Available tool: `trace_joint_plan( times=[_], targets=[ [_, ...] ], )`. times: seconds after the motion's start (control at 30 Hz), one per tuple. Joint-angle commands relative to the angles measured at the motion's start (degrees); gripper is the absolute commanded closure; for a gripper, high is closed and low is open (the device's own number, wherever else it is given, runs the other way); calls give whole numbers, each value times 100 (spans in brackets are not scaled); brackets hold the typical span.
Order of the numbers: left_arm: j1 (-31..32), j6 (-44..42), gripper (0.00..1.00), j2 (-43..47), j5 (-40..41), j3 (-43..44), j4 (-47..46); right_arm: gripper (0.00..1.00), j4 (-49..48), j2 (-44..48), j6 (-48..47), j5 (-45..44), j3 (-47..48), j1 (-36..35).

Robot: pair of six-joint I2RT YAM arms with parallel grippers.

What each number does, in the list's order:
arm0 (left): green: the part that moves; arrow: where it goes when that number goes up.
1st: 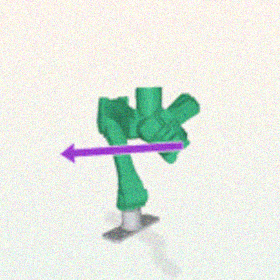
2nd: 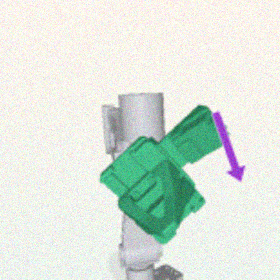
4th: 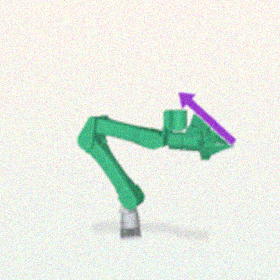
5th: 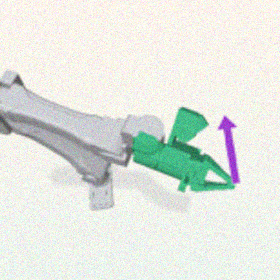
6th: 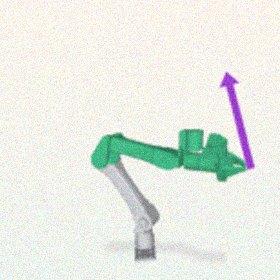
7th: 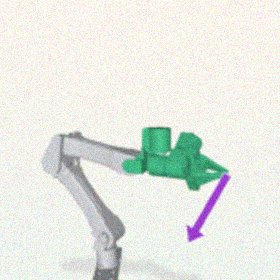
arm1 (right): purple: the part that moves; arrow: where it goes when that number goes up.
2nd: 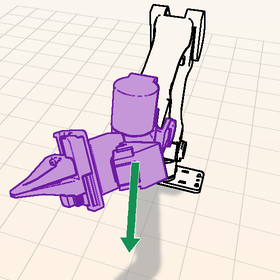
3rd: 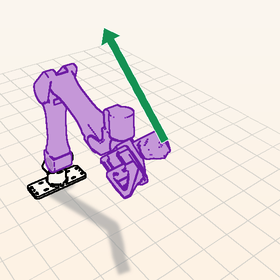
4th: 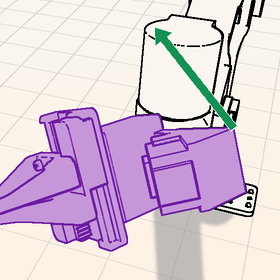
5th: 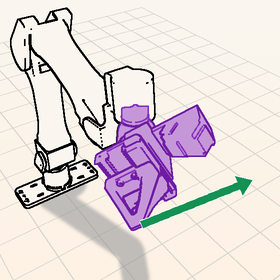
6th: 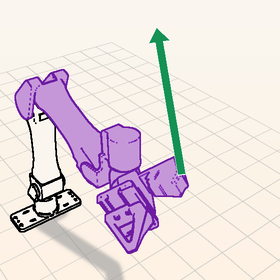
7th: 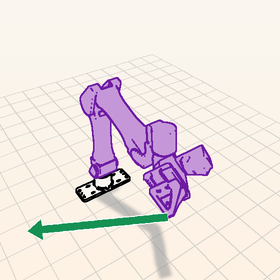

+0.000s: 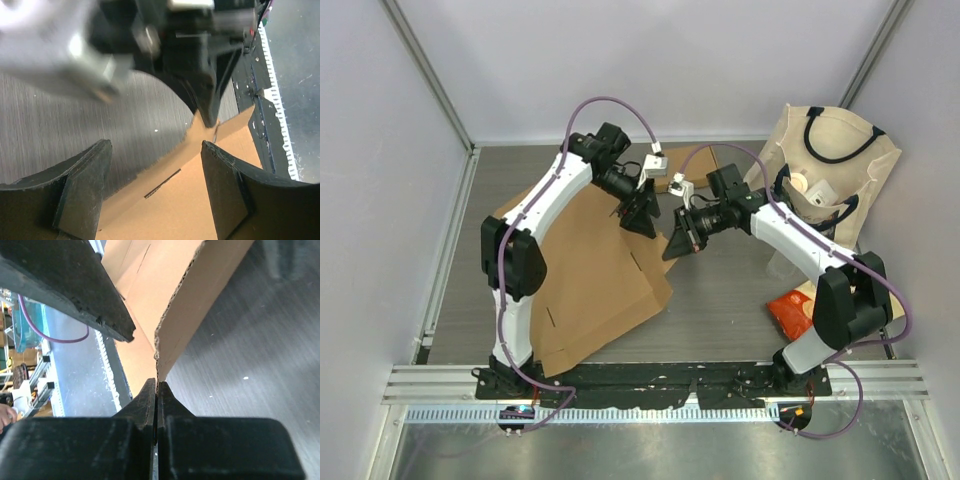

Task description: Fold the paper box

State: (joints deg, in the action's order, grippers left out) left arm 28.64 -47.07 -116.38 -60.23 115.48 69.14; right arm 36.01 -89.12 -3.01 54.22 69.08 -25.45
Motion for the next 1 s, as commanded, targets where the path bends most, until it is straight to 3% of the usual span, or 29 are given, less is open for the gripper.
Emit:
trace_joint_plan(
  times=[0.0,0.1,0.27,0.37,0.4,0.47,0.5,0.57,0.6,0.67,0.7,0.77,0.87,0.97],
  targets=[
    [-149,-724,24,-227,-244,466,1575,99,-76,-35,-244,344,431,260],
    [-192,-944,24,-263,-524,546,1717,99,-103,-79,-209,432,466,269],
    [27,-628,27,-508,-51,651,1594,99,-419,0,80,362,589,260],
    [45,-567,41,-561,98,642,1541,99,-419,9,203,-182,984,304],
    [45,-471,57,-535,342,642,1462,99,-402,18,247,-262,1176,330],
    [10,-191,74,-361,511,581,1113,99,-410,26,292,-840,1362,409],
    [-51,-58,89,-272,599,546,953,88,-410,35,474,-1112,1493,444],
    [-87,476,100,-27,1133,388,80,63,-445,219,958,-2464,1503,514],
    [-122,1175,100,270,1353,283,-345,45,-715,385,1134,-2695,1199,558],
    [-122,1847,100,615,1995,72,-1309,31,-1164,1052,1635,-3194,750,594],
    [-157,2625,100,938,2180,10,-1612,23,-1593,1307,1689,-3250,295,594],
    [-210,3358,100,1186,3090,-34,-2252,19,-1903,1990,1715,-3582,-112,594],
    [-245,4432,100,1635,3682,-61,-2502,14,-1940,2459,1803,-4110,-474,603],
    [-306,4943,100,1951,3861,-43,-2432,14,-1685,2522,1734,-3772,-509,594]
  ],
)
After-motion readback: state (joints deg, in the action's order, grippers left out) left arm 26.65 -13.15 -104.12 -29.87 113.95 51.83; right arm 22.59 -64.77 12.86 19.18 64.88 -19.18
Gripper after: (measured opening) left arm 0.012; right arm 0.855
